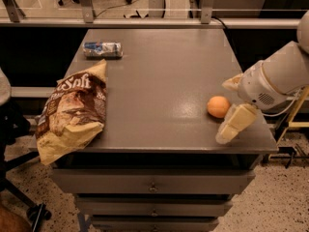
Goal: Move orange near brown chip bag
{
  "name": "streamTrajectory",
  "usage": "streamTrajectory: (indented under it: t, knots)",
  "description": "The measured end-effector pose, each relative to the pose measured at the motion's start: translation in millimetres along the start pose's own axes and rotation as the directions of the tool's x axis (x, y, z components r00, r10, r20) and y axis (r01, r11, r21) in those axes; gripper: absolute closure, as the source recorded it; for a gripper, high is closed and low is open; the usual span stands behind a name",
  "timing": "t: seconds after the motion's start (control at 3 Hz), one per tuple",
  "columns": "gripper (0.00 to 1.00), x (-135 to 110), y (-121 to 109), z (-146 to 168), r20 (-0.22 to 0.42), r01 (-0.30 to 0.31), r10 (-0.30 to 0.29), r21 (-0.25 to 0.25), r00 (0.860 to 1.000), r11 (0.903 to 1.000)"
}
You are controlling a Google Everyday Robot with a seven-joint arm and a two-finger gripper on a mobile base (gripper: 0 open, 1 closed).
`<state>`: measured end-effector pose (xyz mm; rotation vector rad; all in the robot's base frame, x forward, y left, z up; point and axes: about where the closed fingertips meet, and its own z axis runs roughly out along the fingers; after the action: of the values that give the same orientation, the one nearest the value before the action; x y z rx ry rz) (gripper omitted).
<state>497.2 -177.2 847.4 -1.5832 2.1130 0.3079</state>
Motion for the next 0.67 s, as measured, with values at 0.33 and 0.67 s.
streamTrajectory:
  t: [0.33,0.67]
  knots:
    - [0.15,-3.7,-1.3,7.8,0.011,0.003,-0.003,-0.006,1.0,1.0]
    - [0.39,-6.8,-0.7,13.0,0.019,0.003,-0.003,-0.008,1.0,1.0]
